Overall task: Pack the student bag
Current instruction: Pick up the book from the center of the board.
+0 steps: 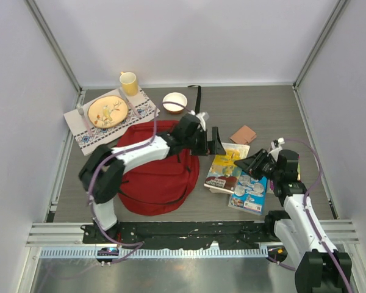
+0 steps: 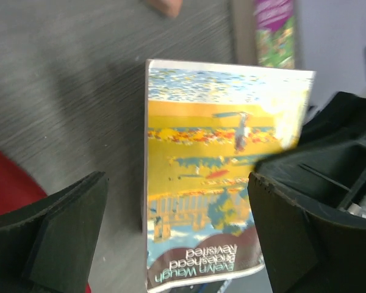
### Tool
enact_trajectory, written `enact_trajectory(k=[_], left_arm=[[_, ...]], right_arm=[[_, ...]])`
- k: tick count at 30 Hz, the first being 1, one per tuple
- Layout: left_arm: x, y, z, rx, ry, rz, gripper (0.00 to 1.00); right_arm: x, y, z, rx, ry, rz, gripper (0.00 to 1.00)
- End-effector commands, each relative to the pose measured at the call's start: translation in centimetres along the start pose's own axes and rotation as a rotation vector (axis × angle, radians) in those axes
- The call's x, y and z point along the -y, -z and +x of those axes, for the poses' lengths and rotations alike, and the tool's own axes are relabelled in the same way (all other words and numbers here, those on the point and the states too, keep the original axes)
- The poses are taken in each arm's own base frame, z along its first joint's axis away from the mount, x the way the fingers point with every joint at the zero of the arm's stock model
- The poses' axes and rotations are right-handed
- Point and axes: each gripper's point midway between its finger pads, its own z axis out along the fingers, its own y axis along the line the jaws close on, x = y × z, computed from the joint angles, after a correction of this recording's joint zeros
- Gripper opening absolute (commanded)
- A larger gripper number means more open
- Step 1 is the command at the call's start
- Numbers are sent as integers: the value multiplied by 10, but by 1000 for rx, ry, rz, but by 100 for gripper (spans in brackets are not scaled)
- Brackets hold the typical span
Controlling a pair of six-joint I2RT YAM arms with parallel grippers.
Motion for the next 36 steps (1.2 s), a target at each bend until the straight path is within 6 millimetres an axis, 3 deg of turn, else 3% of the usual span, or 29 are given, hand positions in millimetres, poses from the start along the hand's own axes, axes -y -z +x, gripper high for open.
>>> enact_trajectory(k=[1,7,11,16,19,22,36], left_arm=[[40,79,-56,241,-75,49,100],[62,128,-63,343,-47,159,100],[85,142,-68,378,-41,302,100],[104,138,-68,355,-8,428,100],[103,133,-65,353,14,465,100],[115,139,-66,359,12,551,100],[154,158,-57,315,-16,863,100]], right_arm=[[-104,28,-32,59,158,-331,1],[-172,62,-38,53,245,-579,1],[-205,82,-39,14,248,-696,1],[-240,111,-34,-7,304,-878,1],[-252,124,-30,-35,291,-954,1],[-257,133,-26,-58,288,-1008,1],[-271,150,-25,-108,260,-1142,1]])
